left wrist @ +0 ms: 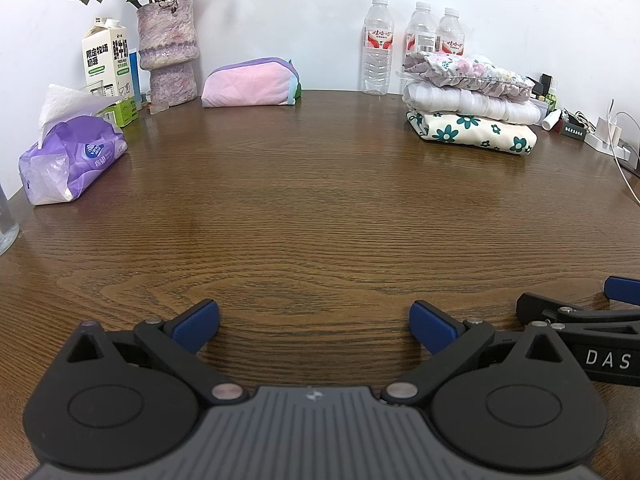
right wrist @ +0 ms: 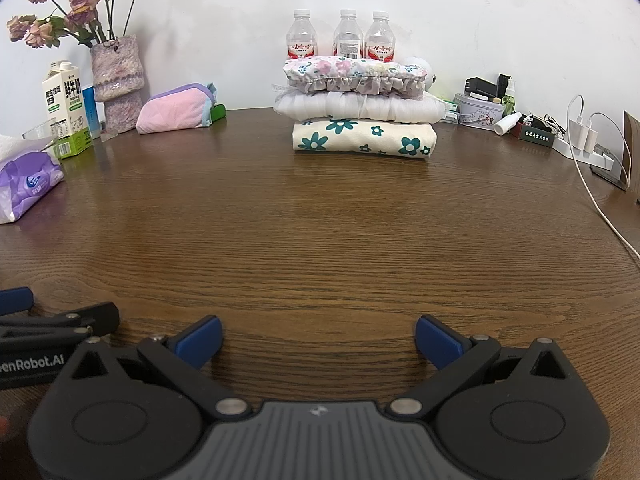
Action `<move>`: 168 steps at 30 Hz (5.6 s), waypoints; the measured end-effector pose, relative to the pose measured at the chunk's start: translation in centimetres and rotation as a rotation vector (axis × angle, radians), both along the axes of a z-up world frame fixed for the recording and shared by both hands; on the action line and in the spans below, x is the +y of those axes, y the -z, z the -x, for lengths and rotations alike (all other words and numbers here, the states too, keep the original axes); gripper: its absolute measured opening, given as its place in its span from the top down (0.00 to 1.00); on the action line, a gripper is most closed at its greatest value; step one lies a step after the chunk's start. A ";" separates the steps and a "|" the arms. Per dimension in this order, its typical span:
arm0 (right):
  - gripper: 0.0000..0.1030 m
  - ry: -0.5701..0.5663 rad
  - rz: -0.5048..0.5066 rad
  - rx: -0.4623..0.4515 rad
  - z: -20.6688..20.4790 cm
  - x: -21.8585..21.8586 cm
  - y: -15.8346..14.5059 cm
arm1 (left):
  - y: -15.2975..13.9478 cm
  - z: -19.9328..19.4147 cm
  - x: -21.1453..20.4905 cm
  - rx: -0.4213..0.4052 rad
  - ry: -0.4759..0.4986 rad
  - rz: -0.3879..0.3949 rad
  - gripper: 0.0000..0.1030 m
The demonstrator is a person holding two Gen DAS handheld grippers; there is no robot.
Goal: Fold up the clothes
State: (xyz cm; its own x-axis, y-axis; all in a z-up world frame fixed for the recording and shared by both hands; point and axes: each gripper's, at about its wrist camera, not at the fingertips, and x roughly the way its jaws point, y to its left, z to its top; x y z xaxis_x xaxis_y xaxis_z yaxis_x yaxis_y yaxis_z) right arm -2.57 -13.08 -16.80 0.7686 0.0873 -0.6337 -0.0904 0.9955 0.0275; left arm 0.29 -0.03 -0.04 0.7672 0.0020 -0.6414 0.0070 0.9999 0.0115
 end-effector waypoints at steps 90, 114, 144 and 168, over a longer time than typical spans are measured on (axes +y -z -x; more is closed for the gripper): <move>0.58 -0.531 -0.072 -0.019 4.1 7.8 -20.8 | -4.1 0.9 16.8 -0.126 0.028 0.236 0.31; 0.98 -0.091 -0.250 -0.198 5.9 -9.7 -26.1 | -3.7 6.2 8.2 -0.156 0.271 0.200 0.15; 0.44 -0.304 -0.107 0.093 6.0 -3.9 -18.9 | -1.7 8.4 5.4 -0.042 0.505 0.043 0.33; 1.00 -0.618 -0.212 -0.001 6.0 5.2 -19.5 | -4.5 7.4 17.4 -0.123 0.080 0.358 0.96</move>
